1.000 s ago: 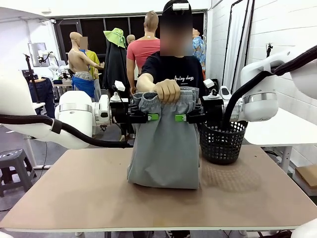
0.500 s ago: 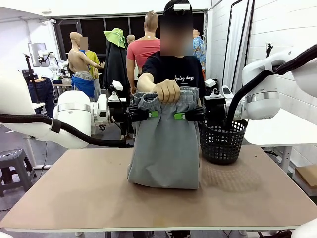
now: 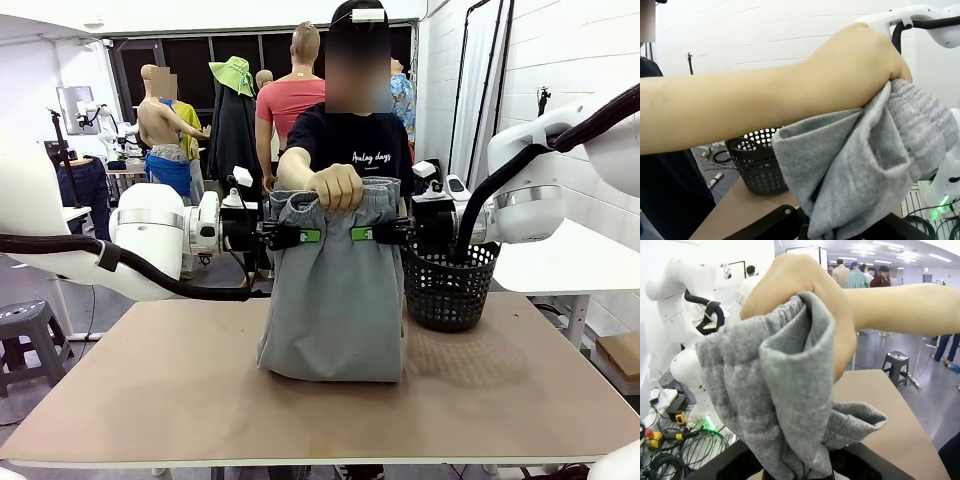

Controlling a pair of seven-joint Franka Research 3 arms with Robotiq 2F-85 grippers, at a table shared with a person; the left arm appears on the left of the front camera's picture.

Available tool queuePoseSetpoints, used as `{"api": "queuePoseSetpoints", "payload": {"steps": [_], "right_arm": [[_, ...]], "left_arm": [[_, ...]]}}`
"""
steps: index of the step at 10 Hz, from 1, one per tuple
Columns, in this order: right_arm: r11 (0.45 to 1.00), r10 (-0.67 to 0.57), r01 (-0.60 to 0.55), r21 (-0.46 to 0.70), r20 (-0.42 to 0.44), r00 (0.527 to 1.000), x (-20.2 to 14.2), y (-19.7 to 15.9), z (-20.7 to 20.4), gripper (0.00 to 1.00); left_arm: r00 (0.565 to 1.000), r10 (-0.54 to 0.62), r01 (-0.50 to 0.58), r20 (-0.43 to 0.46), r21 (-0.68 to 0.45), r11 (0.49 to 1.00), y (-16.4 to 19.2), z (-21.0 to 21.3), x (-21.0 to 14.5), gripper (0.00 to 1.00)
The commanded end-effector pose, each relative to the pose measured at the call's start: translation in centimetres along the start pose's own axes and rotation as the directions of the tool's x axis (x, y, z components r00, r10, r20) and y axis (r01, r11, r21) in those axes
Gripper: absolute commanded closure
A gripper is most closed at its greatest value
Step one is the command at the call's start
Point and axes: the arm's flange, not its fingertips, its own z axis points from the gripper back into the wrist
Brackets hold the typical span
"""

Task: Fold the training pants.
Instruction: Release the ends of the Training pants and then grab the overlapped ends.

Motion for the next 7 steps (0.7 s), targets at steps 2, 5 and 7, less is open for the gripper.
{"api": "queuePoseSetpoints", "payload": {"steps": [2,5,7], "right_arm": [[1.000,0.001,-0.001,0.026,-0.018,1.000,0.87,-0.55,0.07,1.00],[1.000,0.008,-0.008,0.004,-0.010,1.000,0.22,-0.05,0.01,1.00],[1.000,0.008,-0.008,0.004,-0.010,1.000,0.22,-0.05,0.01,1.00]], "left_arm": [[1.000,0.006,-0.006,0.017,-0.014,1.000,0.45,0.22,0.40,1.00],[1.000,0.002,-0.002,0.004,-0.004,1.000,0.17,0.27,0.01,1.00],[1.000,0.002,-0.002,0.004,-0.004,1.000,0.17,0.27,0.01,1.00]]}}
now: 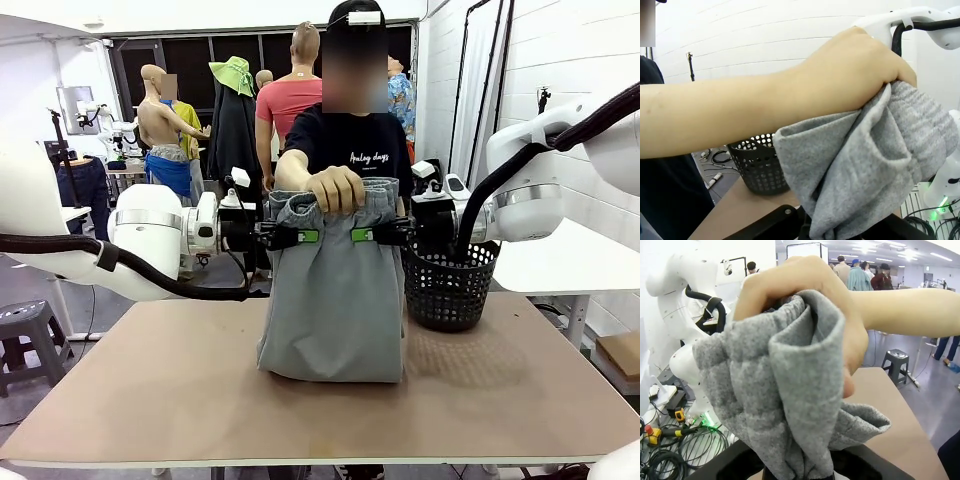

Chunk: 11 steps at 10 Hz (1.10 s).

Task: Fold the training pants.
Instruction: Fold the Training pants in half.

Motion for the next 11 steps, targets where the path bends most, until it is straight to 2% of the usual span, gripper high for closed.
{"api": "queuePoseSetpoints", "payload": {"steps": [1,11], "right_arm": [[1.000,0.000,0.000,0.005,0.003,1.000,0.13,0.04,-0.04,1.00],[1.000,0.000,0.000,0.005,0.003,1.000,0.13,0.04,-0.04,1.00]], "left_arm": [[1.000,-0.005,0.005,-0.007,-0.004,1.000,-0.11,-0.03,0.23,1.00],[1.000,-0.005,0.005,-0.007,-0.004,1.000,-0.11,-0.03,0.23,1.00]]}}
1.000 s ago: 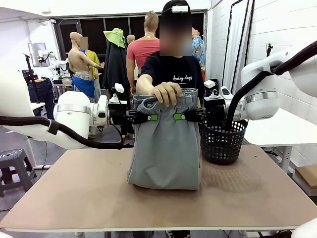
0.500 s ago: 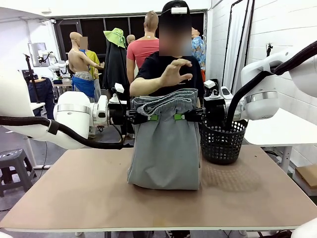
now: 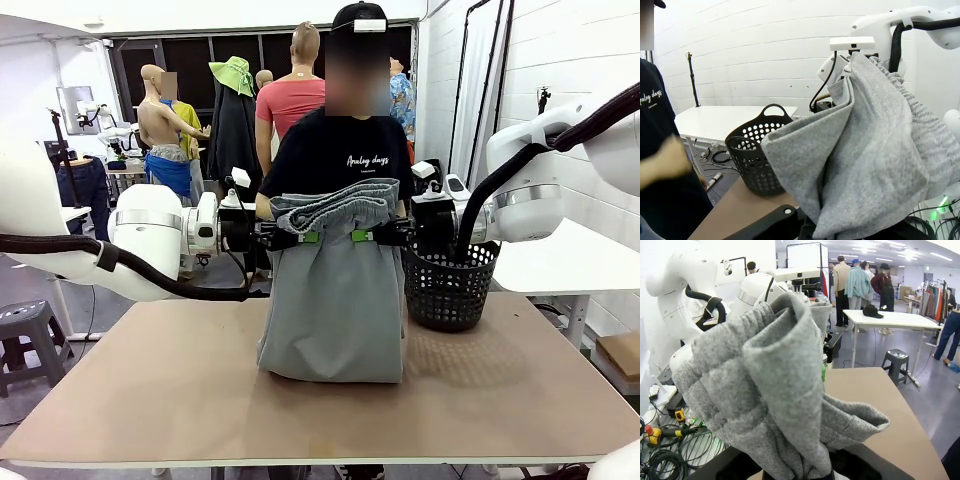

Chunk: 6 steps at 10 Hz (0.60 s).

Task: Fold the training pants.
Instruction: Fold the Training pants in half.

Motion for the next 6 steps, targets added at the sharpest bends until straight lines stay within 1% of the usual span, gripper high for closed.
{"api": "queuePoseSetpoints", "payload": {"steps": [1,6], "right_arm": [[1.000,0.000,0.000,0.005,0.003,1.000,0.14,0.03,-0.04,1.00],[1.000,0.000,0.000,0.005,0.003,1.000,0.14,0.03,-0.04,1.00]], "left_arm": [[1.000,-0.004,0.004,-0.007,-0.004,1.000,-0.10,-0.02,0.23,1.00],[1.000,-0.004,0.004,-0.007,-0.004,1.000,-0.10,-0.02,0.23,1.00]]}}
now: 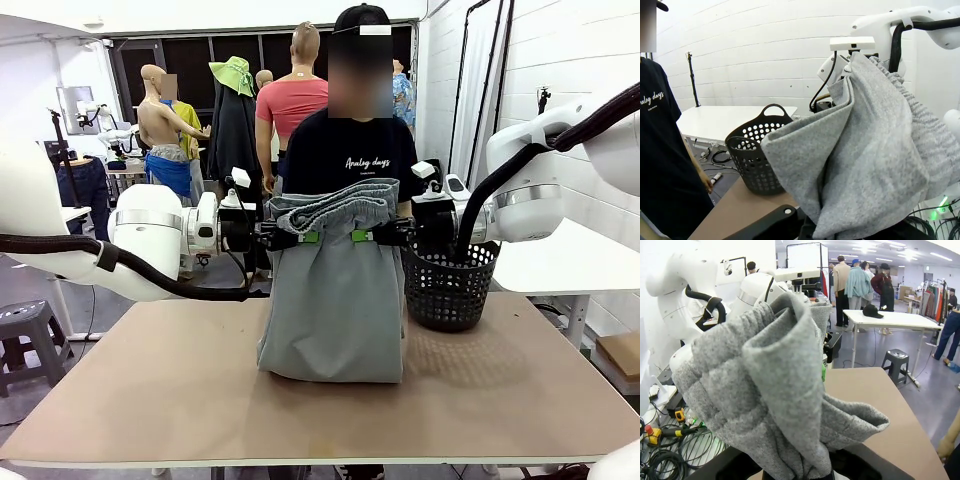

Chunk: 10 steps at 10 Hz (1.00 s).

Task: Fold the training pants.
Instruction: Fold the Training pants in half.

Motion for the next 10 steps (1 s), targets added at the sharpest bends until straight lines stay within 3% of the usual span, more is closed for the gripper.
{"api": "queuePoseSetpoints", "payload": {"steps": [1,10], "right_arm": [[1.000,0.000,0.000,0.005,0.003,1.000,0.14,0.03,-0.04,1.00],[1.000,0.000,0.000,0.005,0.003,1.000,0.14,0.03,-0.04,1.00]], "left_arm": [[1.000,-0.004,0.004,-0.007,-0.004,1.000,-0.10,-0.02,0.23,1.00],[1.000,-0.004,0.004,-0.007,-0.004,1.000,-0.10,-0.02,0.23,1.00]]}}
